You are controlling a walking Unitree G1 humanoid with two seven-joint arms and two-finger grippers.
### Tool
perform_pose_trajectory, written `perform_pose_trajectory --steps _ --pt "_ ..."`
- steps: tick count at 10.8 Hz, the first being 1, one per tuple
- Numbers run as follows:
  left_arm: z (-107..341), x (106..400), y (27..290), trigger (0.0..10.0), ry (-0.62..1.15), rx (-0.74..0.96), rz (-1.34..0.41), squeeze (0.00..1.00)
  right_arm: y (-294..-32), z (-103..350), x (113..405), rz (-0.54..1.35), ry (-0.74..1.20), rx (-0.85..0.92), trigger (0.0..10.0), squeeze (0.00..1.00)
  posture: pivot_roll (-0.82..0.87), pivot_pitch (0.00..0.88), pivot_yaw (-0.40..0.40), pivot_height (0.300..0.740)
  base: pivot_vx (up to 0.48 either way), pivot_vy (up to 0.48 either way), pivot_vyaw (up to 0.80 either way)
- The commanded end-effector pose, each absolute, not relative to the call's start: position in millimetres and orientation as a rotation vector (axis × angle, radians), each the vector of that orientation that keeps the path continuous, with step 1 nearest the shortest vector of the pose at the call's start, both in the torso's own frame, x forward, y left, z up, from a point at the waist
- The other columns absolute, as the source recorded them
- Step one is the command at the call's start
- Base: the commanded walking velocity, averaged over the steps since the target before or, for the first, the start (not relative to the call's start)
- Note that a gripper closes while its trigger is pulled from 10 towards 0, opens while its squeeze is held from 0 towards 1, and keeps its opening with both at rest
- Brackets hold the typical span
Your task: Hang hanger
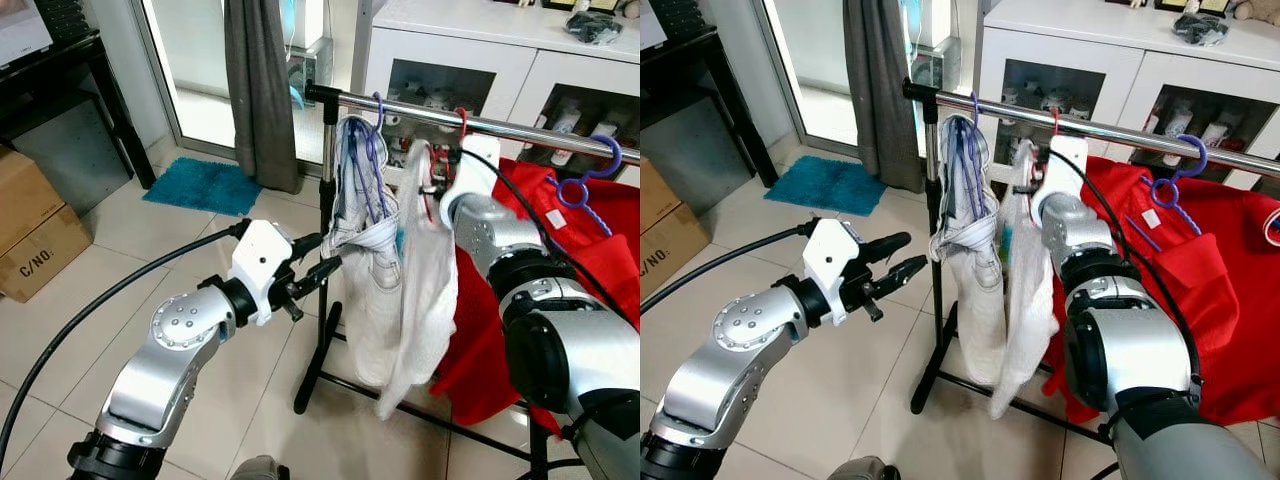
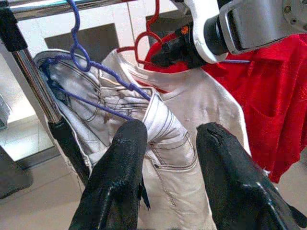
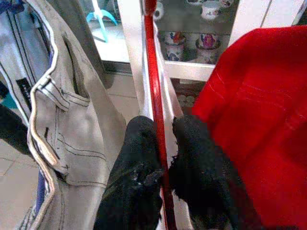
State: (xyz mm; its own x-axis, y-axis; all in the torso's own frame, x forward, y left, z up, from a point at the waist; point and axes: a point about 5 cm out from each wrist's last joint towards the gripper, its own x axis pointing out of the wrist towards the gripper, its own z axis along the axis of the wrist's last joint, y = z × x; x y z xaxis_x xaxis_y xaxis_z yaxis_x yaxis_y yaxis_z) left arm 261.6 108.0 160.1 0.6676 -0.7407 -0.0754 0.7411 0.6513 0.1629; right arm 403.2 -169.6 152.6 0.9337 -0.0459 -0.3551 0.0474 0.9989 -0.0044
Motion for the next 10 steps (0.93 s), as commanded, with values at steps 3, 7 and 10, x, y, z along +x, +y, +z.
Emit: perform_pose_trajectory --steps 3,7,10 --pt "167 267 107 10.0 -0.035 0.188 -0.831 0.00 -177 152 402 -0.065 0.343 0.053 10.0 1.00 0.17 0.029 0.024 0.740 0.000 0.000 0.00" --pt "165 271 115 10.0 -0.030 0.173 -0.708 0.00 -187 159 399 -0.003 0.198 0.061 10.0 1.00 0.18 0.026 0.012 0.740 0.000 0.000 0.00" --pt "155 274 121 10.0 -0.022 0.111 -0.535 0.00 -195 164 346 0.089 0.048 0.066 10.0 1.00 0.15 0.018 0.035 0.740 0.000 0.000 0.00"
